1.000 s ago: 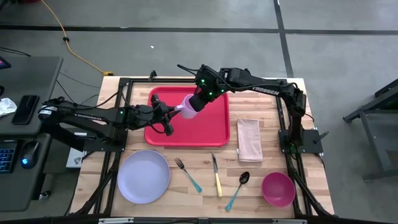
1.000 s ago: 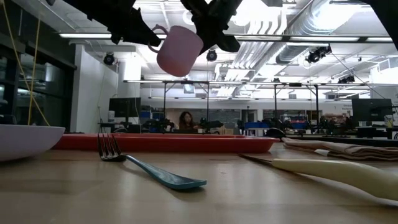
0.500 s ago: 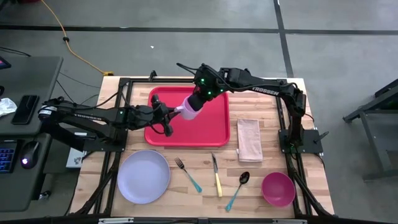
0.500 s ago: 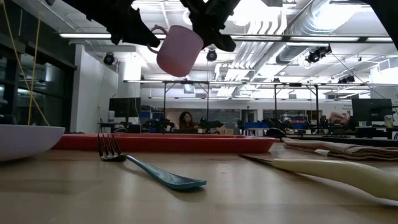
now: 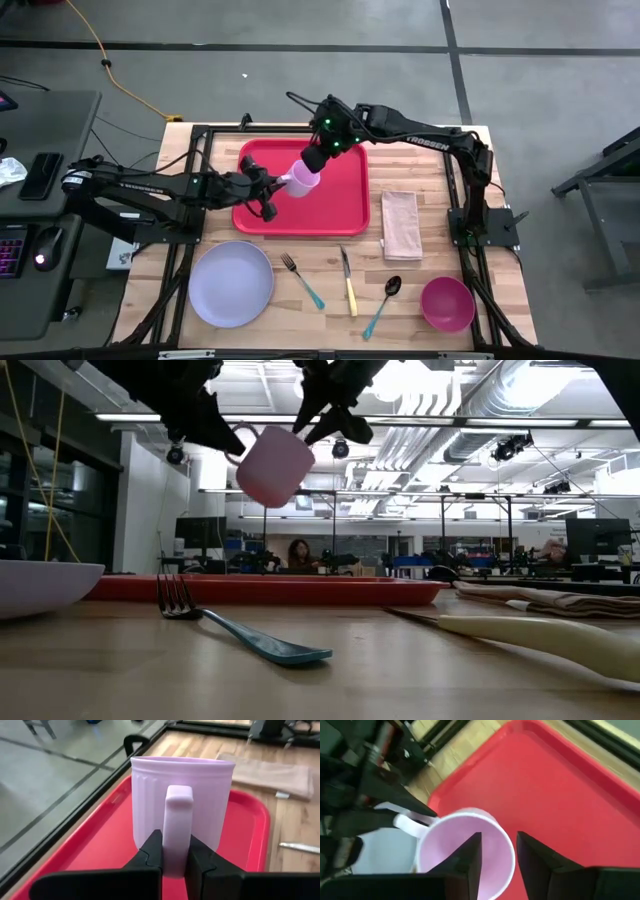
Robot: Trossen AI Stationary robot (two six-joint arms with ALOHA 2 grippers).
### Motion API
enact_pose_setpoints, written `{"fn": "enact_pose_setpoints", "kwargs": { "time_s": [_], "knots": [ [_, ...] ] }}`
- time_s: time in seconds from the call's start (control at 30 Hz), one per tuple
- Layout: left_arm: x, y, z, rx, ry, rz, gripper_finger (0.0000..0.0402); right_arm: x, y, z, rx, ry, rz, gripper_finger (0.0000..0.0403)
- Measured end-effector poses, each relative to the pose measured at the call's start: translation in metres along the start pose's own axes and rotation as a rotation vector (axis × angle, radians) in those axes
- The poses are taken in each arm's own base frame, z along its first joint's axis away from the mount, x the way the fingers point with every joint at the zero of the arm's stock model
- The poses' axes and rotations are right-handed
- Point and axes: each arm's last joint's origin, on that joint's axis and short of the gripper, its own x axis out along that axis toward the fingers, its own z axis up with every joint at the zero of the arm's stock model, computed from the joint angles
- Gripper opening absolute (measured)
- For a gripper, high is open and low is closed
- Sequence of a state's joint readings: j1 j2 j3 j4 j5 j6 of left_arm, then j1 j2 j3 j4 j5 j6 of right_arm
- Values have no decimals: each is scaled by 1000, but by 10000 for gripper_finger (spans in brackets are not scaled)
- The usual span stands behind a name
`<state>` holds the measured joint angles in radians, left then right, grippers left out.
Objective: Set up tray
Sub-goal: Put the pink mug on the top left of the red serving tray
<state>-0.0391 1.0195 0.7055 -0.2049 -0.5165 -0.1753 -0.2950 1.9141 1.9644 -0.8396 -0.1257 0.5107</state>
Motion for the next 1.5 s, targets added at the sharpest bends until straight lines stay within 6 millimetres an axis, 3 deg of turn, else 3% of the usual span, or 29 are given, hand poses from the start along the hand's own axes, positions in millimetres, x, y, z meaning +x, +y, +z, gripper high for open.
{"fn": "enact_pose_setpoints", "kwargs": {
  "time_s": [0.23,0.57,0.87,1.13,1.5],
  "knots": [
    [1,2,-7,-25,31,42,63,-19,4,10,-36,-101,48,97],
    [8,4,-36,-74,96,88,63,-49,5,14,-94,-168,50,93],
    [8,8,-38,-70,82,149,63,-69,-9,3,-175,-74,-105,87],
    [20,33,-32,-91,92,157,63,-72,-19,-9,-187,46,-236,87],
    [33,76,-19,-128,5,103,63,-73,-22,-10,-233,41,-332,91]
  ]
}}
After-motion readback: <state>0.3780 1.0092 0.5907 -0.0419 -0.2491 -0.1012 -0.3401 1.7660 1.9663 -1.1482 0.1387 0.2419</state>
